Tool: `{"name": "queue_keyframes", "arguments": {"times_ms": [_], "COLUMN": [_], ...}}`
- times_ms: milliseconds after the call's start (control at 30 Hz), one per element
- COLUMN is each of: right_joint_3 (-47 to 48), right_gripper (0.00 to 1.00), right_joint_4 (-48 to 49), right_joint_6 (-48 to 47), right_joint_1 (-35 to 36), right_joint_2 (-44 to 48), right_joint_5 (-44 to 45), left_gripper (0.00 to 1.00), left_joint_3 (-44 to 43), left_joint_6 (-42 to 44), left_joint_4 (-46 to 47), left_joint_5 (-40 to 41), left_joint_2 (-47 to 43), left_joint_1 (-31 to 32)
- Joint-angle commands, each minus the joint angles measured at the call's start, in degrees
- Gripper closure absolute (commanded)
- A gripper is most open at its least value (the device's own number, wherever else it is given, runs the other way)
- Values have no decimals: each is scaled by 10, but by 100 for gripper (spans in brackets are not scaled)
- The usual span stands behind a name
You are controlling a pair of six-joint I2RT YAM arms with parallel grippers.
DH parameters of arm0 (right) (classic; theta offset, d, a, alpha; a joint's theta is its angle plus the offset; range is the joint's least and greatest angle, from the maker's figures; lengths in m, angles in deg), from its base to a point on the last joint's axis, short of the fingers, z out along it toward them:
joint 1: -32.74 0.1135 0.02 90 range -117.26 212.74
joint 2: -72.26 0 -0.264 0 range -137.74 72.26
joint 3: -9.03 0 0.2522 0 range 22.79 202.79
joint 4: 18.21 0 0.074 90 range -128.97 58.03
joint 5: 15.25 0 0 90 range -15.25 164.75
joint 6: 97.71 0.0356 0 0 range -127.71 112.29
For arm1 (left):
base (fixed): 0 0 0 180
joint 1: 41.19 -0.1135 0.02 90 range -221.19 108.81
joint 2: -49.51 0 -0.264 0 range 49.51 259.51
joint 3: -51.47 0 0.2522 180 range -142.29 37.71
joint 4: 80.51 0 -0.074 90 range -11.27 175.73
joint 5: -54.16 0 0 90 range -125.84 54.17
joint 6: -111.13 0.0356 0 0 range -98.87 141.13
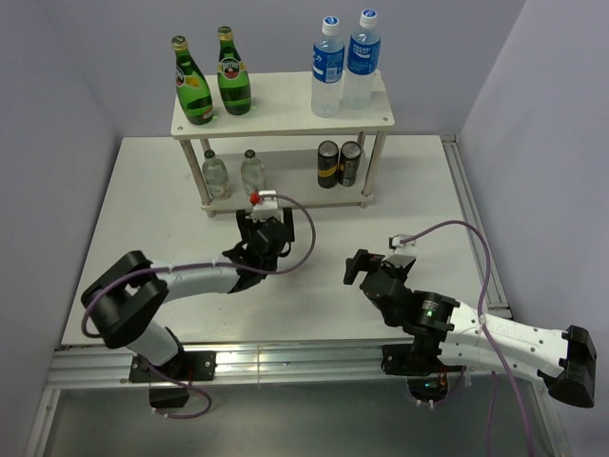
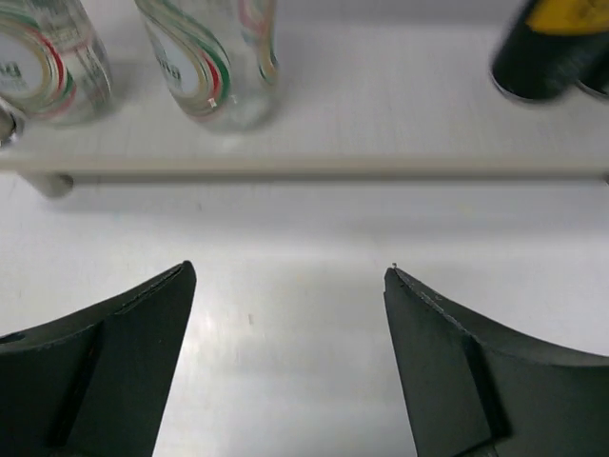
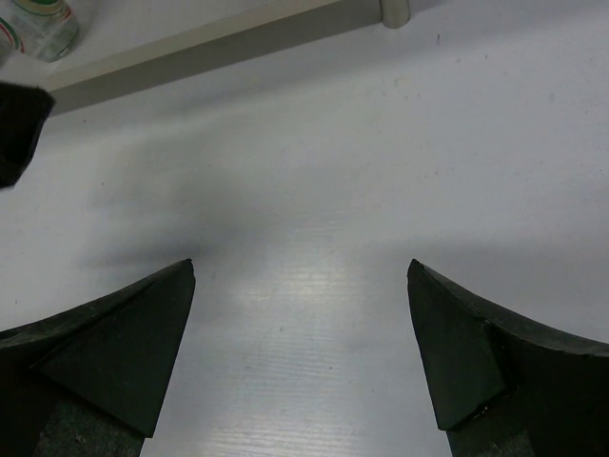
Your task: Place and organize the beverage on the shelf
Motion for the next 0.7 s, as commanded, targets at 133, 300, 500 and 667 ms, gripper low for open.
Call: {"name": "queue_keyframes", "arguments": {"times_ms": [133, 300, 500, 667], "right_joint_3": [-3, 35, 248, 417], "right_gripper": [0, 0, 0, 0], "right_joint_4": [18, -6, -137, -175], "right_joint_6": [-5, -12, -30, -130], "right_joint_1": [3, 3, 6, 9], "right_joint_2": [20, 24, -17, -41], "right_joint_5": [7, -16, -8, -9], "left_gripper": [4, 1, 1, 1], "left_joint_3": [5, -52, -164, -279], "left_joint_6": [-181, -227, -178, -124], "left_joint_4": [-308, -562, -596, -637], "left_joint_5": [51, 88, 66, 77], "left_joint_2": [-174, -290, -415, -418], "left_joint_1": [115, 141, 155, 155]}}
